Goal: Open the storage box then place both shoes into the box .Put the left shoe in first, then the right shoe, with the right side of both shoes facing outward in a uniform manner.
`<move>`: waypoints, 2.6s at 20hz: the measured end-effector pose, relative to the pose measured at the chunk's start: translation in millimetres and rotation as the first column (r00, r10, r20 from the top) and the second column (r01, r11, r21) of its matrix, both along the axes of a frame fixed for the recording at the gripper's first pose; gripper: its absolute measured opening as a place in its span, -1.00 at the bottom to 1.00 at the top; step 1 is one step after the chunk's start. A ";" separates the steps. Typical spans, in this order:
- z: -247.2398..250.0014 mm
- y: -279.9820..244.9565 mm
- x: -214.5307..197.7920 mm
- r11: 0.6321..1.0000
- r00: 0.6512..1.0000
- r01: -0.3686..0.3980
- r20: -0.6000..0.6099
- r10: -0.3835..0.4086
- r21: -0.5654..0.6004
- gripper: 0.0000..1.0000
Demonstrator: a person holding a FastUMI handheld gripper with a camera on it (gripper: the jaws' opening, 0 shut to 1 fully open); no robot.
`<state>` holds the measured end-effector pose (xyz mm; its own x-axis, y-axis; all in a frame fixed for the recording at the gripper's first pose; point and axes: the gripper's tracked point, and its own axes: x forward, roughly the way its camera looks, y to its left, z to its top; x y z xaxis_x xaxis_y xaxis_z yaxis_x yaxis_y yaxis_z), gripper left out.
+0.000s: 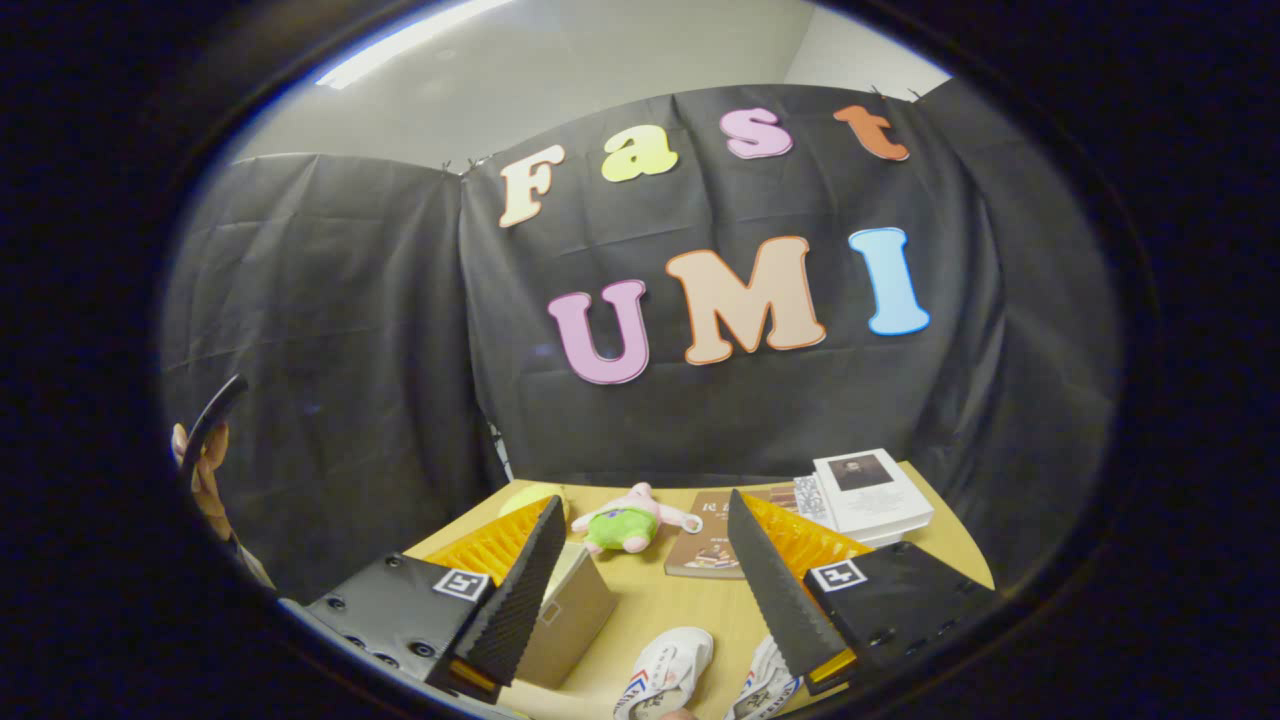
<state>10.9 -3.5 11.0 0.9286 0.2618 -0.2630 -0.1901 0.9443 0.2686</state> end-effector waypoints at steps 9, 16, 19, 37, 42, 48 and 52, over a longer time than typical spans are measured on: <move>3.5 -46.8 6.1 0.996 0.995 0.089 0.035 -0.088 -0.007 1.00; 0.3 -50.6 11.3 0.996 0.995 0.093 0.044 -0.092 -0.013 1.00; 0.8 -49.5 12.7 0.995 0.994 0.095 0.048 -0.095 -0.004 1.00; 0.5 -56.3 11.1 0.990 0.987 0.143 0.070 -0.142 -0.004 1.00; 2.3 -57.0 8.9 0.989 0.986 0.145 0.080 -0.144 -0.010 1.00; -23.2 -49.4 2.6 0.991 0.991 0.125 0.047 -0.123 -0.047 1.00; -95.1 -32.2 -15.8 0.991 0.997 0.039 -0.060 -0.046 -0.127 1.00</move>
